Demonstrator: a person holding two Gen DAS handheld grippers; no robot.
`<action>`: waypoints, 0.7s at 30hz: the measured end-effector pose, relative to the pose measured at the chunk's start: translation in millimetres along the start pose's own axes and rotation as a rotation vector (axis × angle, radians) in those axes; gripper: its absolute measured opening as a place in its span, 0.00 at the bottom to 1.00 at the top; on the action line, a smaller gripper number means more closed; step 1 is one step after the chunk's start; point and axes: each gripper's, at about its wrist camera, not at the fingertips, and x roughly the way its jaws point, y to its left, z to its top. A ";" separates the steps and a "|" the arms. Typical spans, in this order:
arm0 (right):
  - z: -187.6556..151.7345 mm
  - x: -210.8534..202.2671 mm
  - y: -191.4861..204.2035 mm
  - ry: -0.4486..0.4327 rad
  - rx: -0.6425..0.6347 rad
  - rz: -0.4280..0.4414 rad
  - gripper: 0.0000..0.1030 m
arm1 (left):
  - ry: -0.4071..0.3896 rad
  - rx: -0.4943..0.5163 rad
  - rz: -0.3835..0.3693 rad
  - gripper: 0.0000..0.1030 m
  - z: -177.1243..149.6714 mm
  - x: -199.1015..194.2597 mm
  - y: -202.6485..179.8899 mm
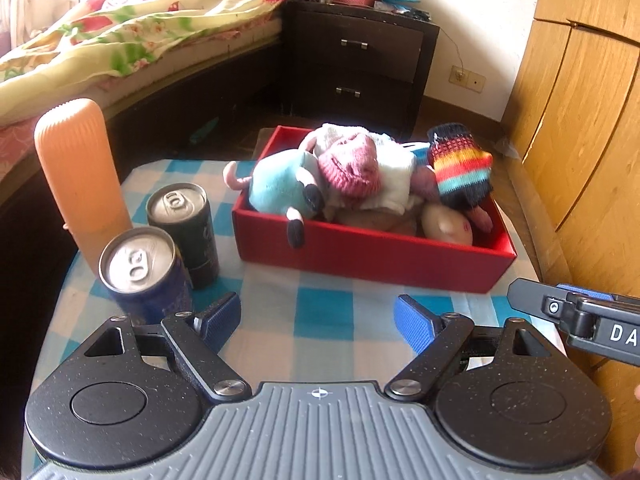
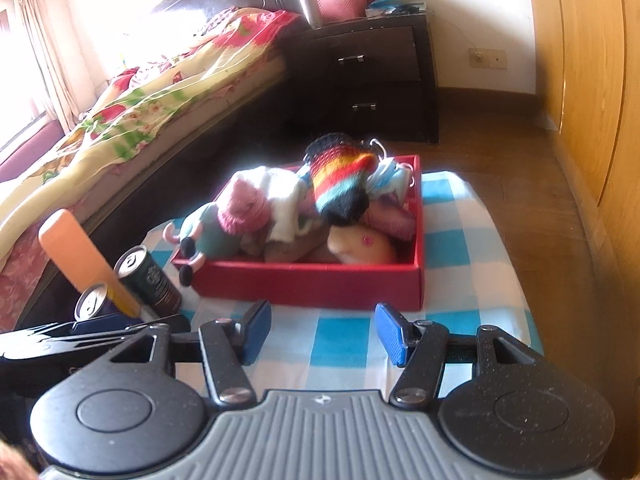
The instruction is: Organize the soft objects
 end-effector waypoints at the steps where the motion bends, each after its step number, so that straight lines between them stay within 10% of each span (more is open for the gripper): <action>1: -3.1 -1.9 0.6 0.000 -0.001 -0.001 0.34 | -0.001 0.002 -0.001 0.79 -1.7 -1.9 -0.6; 21: -22.4 -20.5 5.1 -0.017 0.011 0.013 0.35 | 0.009 0.013 -0.002 0.79 -17.7 -10.3 -6.1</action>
